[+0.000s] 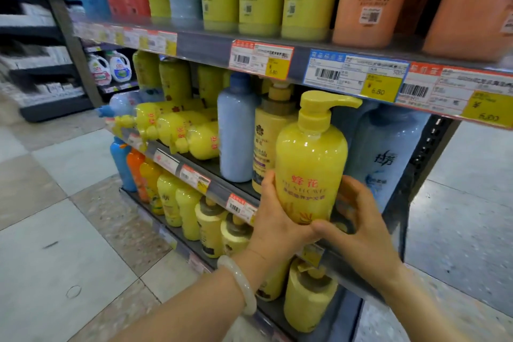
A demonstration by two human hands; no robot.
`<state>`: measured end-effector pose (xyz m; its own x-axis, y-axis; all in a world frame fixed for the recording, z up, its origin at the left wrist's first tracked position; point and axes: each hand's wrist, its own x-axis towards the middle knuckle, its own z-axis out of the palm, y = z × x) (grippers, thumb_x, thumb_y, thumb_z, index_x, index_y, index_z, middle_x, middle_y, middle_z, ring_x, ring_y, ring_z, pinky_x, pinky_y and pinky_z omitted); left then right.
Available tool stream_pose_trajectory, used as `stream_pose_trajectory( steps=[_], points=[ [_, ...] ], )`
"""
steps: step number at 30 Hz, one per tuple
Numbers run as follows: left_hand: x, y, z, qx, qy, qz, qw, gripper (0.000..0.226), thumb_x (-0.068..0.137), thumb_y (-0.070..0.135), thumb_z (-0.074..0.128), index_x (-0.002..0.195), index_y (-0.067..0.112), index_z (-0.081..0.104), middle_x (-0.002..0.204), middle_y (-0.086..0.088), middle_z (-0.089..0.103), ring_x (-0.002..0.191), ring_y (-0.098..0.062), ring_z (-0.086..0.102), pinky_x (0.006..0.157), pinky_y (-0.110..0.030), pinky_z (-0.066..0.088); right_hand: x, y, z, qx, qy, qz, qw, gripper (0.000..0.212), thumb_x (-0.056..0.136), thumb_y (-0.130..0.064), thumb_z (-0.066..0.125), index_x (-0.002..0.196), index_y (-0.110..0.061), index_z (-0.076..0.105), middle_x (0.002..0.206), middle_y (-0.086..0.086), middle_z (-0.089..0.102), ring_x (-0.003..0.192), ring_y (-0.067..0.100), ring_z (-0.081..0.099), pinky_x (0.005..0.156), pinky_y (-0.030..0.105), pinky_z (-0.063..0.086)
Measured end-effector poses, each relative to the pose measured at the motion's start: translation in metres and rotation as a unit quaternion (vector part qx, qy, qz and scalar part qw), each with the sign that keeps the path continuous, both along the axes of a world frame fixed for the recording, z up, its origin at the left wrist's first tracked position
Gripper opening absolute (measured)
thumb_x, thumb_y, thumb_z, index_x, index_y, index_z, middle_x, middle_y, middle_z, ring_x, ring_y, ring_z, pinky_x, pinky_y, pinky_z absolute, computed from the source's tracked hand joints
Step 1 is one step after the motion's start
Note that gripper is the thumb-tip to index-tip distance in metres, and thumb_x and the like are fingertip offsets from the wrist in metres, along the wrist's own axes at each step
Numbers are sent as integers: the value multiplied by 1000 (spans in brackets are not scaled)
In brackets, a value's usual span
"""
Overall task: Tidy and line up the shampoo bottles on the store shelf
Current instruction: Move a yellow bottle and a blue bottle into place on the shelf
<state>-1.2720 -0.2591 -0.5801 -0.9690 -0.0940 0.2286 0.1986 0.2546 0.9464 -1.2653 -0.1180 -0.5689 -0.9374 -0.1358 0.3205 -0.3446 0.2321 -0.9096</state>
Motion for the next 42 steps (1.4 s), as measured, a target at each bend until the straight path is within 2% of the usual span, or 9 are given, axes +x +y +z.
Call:
stream_pose_trajectory(
  steps=[5,10,16,22,26,29,33,39,42],
  points=[
    [6,-19,0,55,25,-49,997,102,44,21,85,128,35,29,117,10,54,107,1,55,89,-21,50,-8,-30,17,7,-32,24,999,102,45,-36,82,132,-34,30,117,-20,51,103,-12,54,74,7,49],
    [7,-78,3,73,49,-47,995,91,54,-8,82,119,33,34,109,8,55,96,8,58,76,-12,49,-10,-87,16,12,-24,11,1000,103,35,-46,91,122,-49,35,120,-12,55,111,5,56,90,32,52],
    [-17,-180,7,97,42,-19,994,94,60,-2,78,126,42,27,128,3,49,107,2,55,85,-11,45,-38,-196,23,21,-12,19,1000,97,44,-29,89,123,-39,34,115,-19,51,98,-17,50,71,6,46],
    [-56,-302,6,99,59,33,993,96,51,9,87,126,34,33,106,15,64,96,3,62,83,-22,53,-78,-323,17,-13,-22,23,999,100,41,-27,94,125,-32,40,113,-12,59,97,-9,57,74,9,48],
    [-86,-377,2,95,55,43,993,88,52,1,86,119,32,37,98,14,64,89,8,62,71,-8,49,-104,-401,14,3,-23,13,1000,101,46,-25,92,130,-34,36,116,-16,57,102,-12,53,81,8,46],
    [-111,-430,-5,95,46,53,993,94,42,22,88,121,34,39,101,8,68,91,-3,66,77,-23,55,-126,-450,16,16,-39,32,999,93,51,-29,90,123,-43,33,116,-22,53,104,-15,50,82,5,44],
    [-135,-492,-2,87,24,64,994,96,33,35,83,119,29,41,94,11,67,84,-1,66,75,-35,57,-153,-499,33,47,-78,63,994,79,57,-60,74,124,-43,36,125,-20,51,119,2,49,98,28,45],
    [-167,-569,1,54,-8,71,996,104,30,43,83,122,30,37,102,14,60,90,1,61,79,-36,54,-211,-538,59,89,-51,-9,995,31,86,-28,61,116,-29,52,120,-6,56,113,10,53,97,31,46],
    [-180,-595,2,48,-4,80,996,108,29,43,82,125,28,36,104,15,58,94,-3,59,77,-33,51,-240,-536,64,144,-17,-58,988,23,86,-14,62,109,-16,60,105,0,59,101,14,56,77,11,46]
  ],
)
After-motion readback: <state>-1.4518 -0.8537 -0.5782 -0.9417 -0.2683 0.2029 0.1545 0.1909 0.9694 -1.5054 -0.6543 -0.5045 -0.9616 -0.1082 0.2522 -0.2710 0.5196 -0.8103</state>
